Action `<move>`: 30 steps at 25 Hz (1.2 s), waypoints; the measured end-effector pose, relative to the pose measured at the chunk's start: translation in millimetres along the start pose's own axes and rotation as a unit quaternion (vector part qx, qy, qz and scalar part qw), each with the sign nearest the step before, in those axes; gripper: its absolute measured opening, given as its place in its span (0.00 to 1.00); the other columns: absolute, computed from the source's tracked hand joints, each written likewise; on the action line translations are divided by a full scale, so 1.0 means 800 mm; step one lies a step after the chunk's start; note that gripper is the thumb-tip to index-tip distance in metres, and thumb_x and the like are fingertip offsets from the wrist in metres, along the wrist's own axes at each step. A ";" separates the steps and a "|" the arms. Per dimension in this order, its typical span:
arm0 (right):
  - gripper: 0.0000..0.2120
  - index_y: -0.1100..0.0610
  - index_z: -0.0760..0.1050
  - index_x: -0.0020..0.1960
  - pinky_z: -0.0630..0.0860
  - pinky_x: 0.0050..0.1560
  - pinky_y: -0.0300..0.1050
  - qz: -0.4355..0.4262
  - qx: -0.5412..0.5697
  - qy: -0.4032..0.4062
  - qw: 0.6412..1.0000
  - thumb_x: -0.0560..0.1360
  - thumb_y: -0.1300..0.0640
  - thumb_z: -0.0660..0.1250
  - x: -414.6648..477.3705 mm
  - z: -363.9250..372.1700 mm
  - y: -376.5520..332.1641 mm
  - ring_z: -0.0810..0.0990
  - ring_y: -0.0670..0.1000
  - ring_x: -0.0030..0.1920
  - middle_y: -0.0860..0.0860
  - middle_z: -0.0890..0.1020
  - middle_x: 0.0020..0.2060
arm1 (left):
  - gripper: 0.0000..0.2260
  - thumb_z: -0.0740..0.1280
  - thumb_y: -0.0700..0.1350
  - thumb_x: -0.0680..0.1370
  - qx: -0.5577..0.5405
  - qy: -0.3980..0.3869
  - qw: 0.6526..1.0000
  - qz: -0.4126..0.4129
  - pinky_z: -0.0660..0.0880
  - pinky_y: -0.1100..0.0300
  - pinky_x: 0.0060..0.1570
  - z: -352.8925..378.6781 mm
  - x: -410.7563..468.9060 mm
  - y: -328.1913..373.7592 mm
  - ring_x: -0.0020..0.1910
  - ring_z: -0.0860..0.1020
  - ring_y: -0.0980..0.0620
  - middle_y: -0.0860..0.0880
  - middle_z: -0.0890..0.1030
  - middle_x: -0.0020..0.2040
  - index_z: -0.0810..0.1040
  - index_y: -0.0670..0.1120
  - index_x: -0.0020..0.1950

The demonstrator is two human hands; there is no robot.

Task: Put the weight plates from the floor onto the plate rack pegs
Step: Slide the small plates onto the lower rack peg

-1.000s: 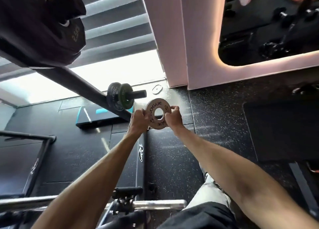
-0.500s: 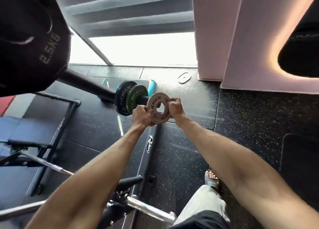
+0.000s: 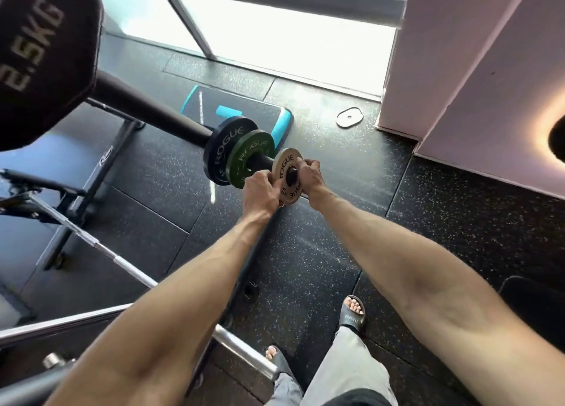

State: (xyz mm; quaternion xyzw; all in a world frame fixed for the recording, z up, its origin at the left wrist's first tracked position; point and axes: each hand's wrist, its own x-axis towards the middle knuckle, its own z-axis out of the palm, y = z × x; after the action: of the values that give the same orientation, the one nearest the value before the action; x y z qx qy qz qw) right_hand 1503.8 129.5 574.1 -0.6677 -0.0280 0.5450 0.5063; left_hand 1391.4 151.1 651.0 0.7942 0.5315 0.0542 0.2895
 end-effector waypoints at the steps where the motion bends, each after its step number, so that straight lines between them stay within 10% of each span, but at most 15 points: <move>1: 0.28 0.60 0.62 0.67 0.75 0.63 0.61 0.015 -0.005 -0.012 1.000 0.80 0.38 0.57 0.006 0.005 -0.001 0.77 0.60 0.60 0.61 0.76 0.60 | 0.10 0.71 0.46 0.77 0.006 0.006 1.000 0.011 0.83 0.52 0.39 0.001 0.000 -0.002 0.39 0.85 0.46 0.42 0.86 0.44 0.82 0.39 0.50; 5: 0.58 0.60 0.70 0.69 0.76 0.62 0.59 0.017 -0.108 -0.059 0.992 0.59 0.14 0.51 0.048 0.023 -0.010 0.80 0.58 0.57 0.58 0.80 0.58 | 0.08 0.68 0.44 0.80 0.037 0.048 0.998 0.011 0.78 0.63 0.37 -0.009 0.013 -0.018 0.39 0.84 0.48 0.43 0.85 0.45 0.80 0.39 0.52; 9: 0.38 0.64 0.75 0.67 0.71 0.69 0.55 -0.058 -0.264 -0.104 0.957 0.80 0.33 0.51 0.021 0.037 -0.068 0.76 0.59 0.63 0.60 0.77 0.63 | 0.08 0.66 0.39 0.80 0.035 0.085 0.994 -0.055 0.78 0.62 0.49 -0.032 0.040 -0.041 0.48 0.83 0.48 0.42 0.85 0.52 0.80 0.39 0.58; 14: 0.24 0.61 0.75 0.61 0.74 0.59 0.51 -0.137 -0.368 0.011 0.920 0.80 0.41 0.59 0.011 0.052 -0.072 0.78 0.58 0.56 0.58 0.80 0.54 | 0.09 0.66 0.43 0.80 0.004 0.067 0.997 -0.035 0.82 0.50 0.52 -0.041 0.026 -0.064 0.50 0.83 0.46 0.43 0.83 0.53 0.77 0.40 0.57; 18: 0.17 0.64 0.73 0.63 0.71 0.65 0.56 -0.372 -0.457 0.104 0.802 0.78 0.56 0.61 -0.041 0.069 -0.049 0.73 0.59 0.61 0.61 0.76 0.59 | 0.09 0.66 0.44 0.81 0.039 0.012 0.996 -0.080 0.80 0.50 0.53 -0.057 -0.017 -0.110 0.49 0.82 0.48 0.44 0.83 0.52 0.78 0.41 0.58; 24: 0.07 0.61 0.77 0.48 0.78 0.43 0.49 -0.430 -0.555 -0.083 0.707 0.78 0.60 0.61 -0.138 0.138 0.006 0.80 0.58 0.41 0.59 0.83 0.42 | 0.09 0.64 0.45 0.81 0.033 -0.072 0.984 -0.162 0.80 0.52 0.52 -0.094 -0.145 -0.198 0.48 0.82 0.46 0.42 0.84 0.53 0.80 0.43 0.56; 30: 0.12 0.59 0.78 0.52 0.78 0.53 0.53 -0.329 -0.695 -0.277 0.576 0.78 0.58 0.56 -0.288 0.256 0.152 0.81 0.57 0.48 0.56 0.83 0.49 | 0.10 0.66 0.45 0.79 -0.039 -0.027 0.962 -0.269 0.76 0.57 0.53 -0.121 -0.379 -0.335 0.53 0.82 0.43 0.41 0.84 0.53 0.82 0.42 0.55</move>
State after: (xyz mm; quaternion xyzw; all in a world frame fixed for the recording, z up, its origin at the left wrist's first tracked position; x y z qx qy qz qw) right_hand 1193.0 66.7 671.4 -0.5762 -0.7547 0.3136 -0.0007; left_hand 1005.7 -3.6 659.3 0.6112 0.7150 -0.0266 0.3384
